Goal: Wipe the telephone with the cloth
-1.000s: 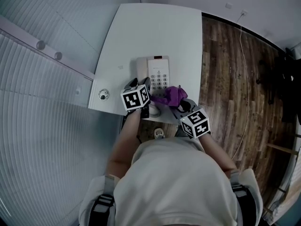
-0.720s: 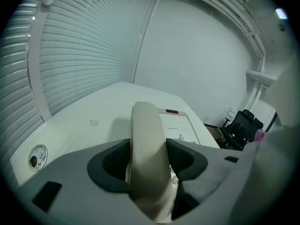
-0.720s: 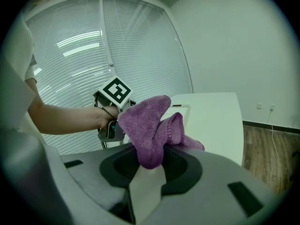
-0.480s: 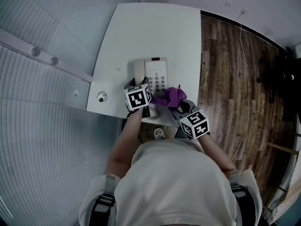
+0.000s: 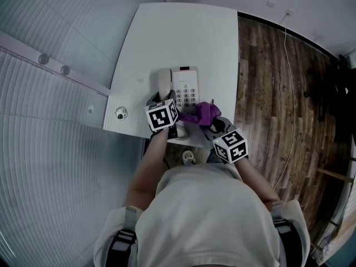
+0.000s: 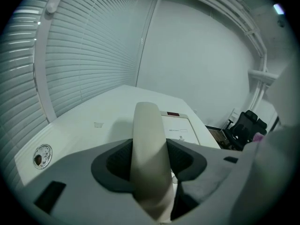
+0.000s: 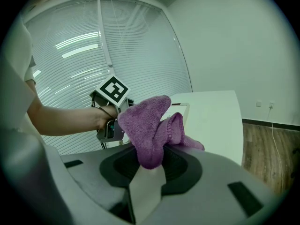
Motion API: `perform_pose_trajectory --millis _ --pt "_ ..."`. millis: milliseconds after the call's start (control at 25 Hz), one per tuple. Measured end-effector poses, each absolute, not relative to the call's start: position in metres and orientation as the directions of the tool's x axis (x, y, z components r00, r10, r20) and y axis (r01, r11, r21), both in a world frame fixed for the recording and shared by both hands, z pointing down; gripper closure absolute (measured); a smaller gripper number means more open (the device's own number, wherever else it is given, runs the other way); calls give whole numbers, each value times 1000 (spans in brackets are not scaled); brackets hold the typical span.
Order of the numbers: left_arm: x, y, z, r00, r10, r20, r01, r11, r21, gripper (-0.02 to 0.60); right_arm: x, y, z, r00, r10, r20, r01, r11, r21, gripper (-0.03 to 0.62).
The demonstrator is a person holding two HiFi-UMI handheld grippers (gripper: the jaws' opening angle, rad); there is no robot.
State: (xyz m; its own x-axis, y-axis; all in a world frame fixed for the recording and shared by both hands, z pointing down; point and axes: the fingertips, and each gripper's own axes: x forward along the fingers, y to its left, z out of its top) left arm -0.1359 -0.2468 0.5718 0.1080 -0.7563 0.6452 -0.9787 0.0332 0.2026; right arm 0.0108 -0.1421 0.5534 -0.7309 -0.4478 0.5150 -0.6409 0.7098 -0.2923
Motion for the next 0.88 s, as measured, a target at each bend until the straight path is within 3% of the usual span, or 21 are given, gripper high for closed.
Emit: perform_pose_trajectory --millis 480,880 --pt "-142 -215 557 188 -790 584 -935 38 353 362 22 -145 541 -712 -496 497 -673 685 -279 468" --pt "-132 -183 536 353 -836 420 -809 -47 586 362 20 -152 527 -712 -535 455 -687 665 -293 467"
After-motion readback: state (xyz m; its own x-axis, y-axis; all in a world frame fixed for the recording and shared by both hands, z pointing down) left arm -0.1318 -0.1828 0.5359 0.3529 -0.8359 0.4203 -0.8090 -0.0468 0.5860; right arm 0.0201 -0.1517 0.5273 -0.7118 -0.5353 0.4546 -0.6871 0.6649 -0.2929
